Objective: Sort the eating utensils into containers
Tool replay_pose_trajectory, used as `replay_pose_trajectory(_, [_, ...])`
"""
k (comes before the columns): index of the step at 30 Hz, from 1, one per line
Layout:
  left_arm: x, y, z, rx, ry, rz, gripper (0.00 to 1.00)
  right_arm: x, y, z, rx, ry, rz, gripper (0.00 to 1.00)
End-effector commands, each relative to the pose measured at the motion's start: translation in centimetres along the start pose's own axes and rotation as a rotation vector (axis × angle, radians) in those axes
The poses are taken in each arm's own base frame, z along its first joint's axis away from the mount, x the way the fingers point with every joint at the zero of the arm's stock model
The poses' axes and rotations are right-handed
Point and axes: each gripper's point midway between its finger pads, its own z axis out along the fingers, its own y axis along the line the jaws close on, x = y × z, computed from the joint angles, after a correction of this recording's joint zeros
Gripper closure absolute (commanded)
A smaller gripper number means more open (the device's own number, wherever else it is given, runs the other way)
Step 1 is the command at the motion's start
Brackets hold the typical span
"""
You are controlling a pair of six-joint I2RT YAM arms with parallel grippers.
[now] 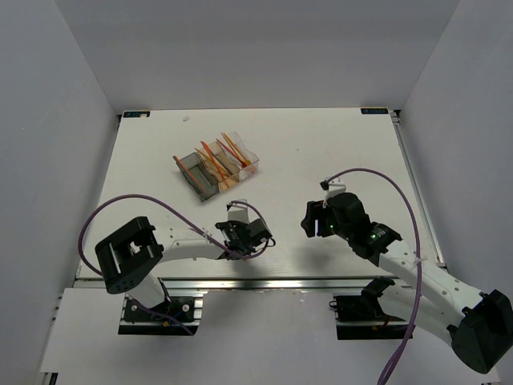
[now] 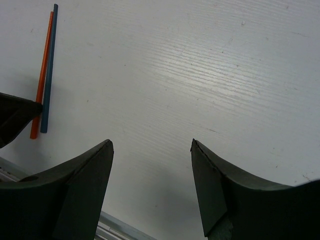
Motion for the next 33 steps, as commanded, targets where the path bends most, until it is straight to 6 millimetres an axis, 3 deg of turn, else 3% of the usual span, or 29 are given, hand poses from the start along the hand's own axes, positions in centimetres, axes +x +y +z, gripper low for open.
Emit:
replay_pose_trajectory(1, [10.2,9.3,-0.6,-0.234,0.412,0.218,0.75,-1.0,0.6,-0.2,-0.025,-0.04,0.003,0.31])
replay_pose_trajectory(6, [11.3,9.9,-0.6,-0.227,0.455,0.227,1.0,-1.0,0.8,-0.2,-0.037,-0.041,0.001,0.31])
replay_pose_trajectory(11, [11.2,10.3,-0.8,-0.239,0.452,0.236,1.0,-1.2,1.0,-0.3,-0.052,-0.047,0.001,0.31])
replay_pose_trajectory(14, [7.5,10.4,-1.2,-0.293,0.3,0.217,1.0,-1.0,1.0,-0.3,-0.054,-0.043,0.001,0.31])
replay_pose_trajectory(22, [-2.7,7.2,-4.4,-0.264,-0.044,0.095,1.0,-1.0,1.1,-0.1,-0.059,-0.043,-0.002,0.31])
replay_pose_trajectory(33, [-6.0,6.2,-6.0,-0.228,-0.155,0.05,1.0,-0.8,0.9,0.0,-0.046,-0.03,-0.002,0.31])
